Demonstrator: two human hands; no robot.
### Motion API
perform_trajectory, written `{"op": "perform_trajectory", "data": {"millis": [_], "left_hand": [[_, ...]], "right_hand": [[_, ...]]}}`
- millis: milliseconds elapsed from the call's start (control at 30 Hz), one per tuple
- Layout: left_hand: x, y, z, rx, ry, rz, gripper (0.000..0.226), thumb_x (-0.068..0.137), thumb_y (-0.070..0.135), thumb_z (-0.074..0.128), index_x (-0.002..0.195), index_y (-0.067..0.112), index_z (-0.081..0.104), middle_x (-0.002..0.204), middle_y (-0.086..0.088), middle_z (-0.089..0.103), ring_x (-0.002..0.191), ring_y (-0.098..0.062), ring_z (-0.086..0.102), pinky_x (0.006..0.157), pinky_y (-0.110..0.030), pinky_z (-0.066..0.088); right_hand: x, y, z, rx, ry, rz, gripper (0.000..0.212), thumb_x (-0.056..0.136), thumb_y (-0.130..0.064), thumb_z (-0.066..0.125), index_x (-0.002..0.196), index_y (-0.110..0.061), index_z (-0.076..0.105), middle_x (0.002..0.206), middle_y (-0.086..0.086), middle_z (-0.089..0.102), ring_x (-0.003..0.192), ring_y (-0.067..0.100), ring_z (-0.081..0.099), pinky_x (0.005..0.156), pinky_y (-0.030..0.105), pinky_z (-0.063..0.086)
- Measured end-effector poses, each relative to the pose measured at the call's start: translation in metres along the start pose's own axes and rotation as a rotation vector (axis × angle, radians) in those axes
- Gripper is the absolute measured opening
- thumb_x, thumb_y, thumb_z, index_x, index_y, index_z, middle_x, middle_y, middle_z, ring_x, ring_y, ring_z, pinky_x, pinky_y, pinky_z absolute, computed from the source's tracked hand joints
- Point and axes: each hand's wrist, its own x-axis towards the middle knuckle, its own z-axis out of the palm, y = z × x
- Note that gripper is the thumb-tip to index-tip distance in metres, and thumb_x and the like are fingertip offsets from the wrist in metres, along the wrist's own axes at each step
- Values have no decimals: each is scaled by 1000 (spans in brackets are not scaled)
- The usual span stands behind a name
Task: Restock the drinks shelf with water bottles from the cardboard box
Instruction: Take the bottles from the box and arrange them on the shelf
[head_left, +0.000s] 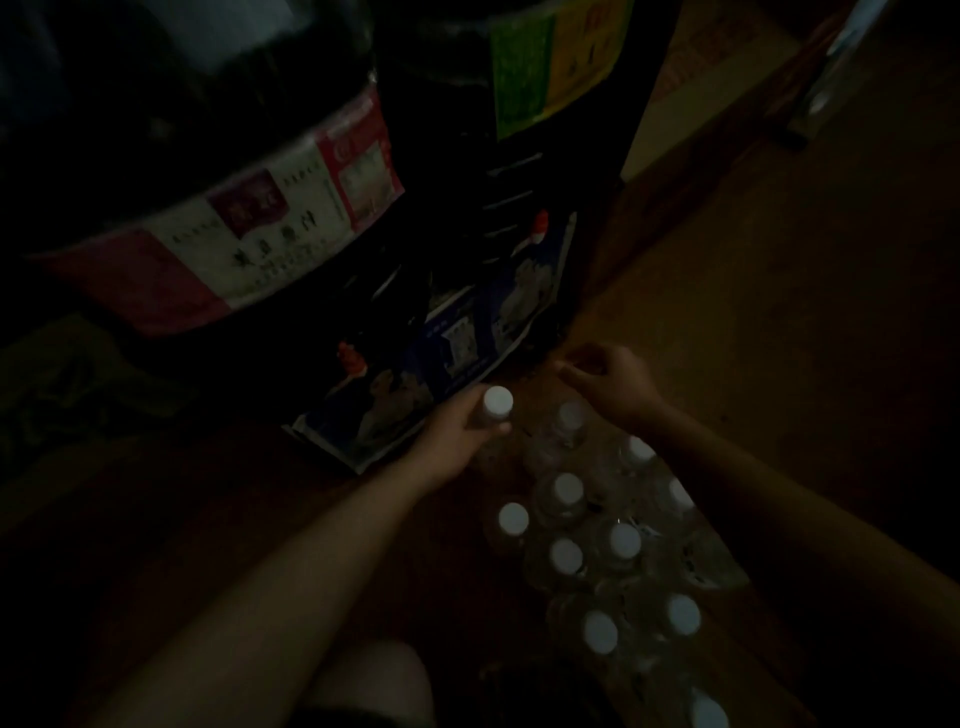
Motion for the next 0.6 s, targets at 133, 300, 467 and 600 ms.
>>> {"op": "perform_trajectory", "data": {"millis": [133,300,467,600], "left_hand": [[-26,63,-33,0,24,48,46,86,16,67,130,13,50,126,0,58,116,-14,54,98,-31,46],[-77,174,-74,-9,-17,126,34,87,11,66,117,19,54,109,13,60,98,8,55,85,-14,48],[-140,297,-118,-19,5,200,35,87,8,64,120,8,52,108,7,59,99,1,56,84,-16,49],[-197,406,-151,4,5,245,36,90,13,62,123,12,48,113,3,58,104,-6,55,83,-17,48]], "right_hand": [[-23,-42,-31,17,-45,-6,30,90,-35,62,111,-12,62,103,3,66,92,15,63,73,25,52],[-61,-125,-92,-21,-51,-53,34,94,-38,56,114,-11,61,102,2,65,90,13,60,63,18,45],[-105,-223,-171,-9,-93,-66,26,98,-24,49,117,-9,58,109,7,63,99,19,60,81,34,53],[-144,-310,-246,-9,-190,-91,37,93,-2,46,128,-13,53,113,3,60,104,16,57,80,26,51]]}}
